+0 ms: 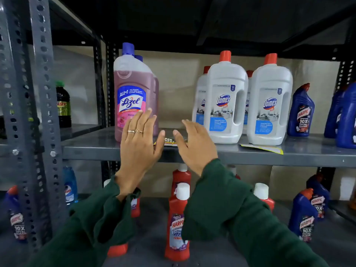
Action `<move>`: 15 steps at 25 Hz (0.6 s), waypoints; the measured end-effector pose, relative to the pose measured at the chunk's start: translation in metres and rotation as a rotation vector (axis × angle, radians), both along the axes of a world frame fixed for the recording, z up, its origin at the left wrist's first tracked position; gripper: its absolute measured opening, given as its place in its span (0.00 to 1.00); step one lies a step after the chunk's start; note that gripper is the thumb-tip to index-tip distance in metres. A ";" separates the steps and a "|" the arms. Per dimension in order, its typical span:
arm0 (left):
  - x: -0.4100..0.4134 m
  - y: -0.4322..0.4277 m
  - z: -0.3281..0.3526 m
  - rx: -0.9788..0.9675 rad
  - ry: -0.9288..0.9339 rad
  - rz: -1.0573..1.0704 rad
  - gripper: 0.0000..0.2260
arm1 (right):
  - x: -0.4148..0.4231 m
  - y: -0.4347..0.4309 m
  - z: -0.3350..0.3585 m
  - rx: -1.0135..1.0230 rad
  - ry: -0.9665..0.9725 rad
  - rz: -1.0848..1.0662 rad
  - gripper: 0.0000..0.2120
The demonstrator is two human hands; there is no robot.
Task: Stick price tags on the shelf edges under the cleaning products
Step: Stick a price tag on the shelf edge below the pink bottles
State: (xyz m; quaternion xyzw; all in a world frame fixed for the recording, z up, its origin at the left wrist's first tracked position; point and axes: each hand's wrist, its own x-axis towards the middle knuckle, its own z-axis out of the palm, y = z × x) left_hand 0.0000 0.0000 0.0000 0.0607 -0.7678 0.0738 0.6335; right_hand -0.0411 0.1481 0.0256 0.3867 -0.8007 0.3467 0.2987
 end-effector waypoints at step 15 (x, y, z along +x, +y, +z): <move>0.013 -0.034 -0.048 -0.098 -0.158 0.163 0.16 | -0.018 -0.053 0.017 0.163 -0.465 -0.325 0.22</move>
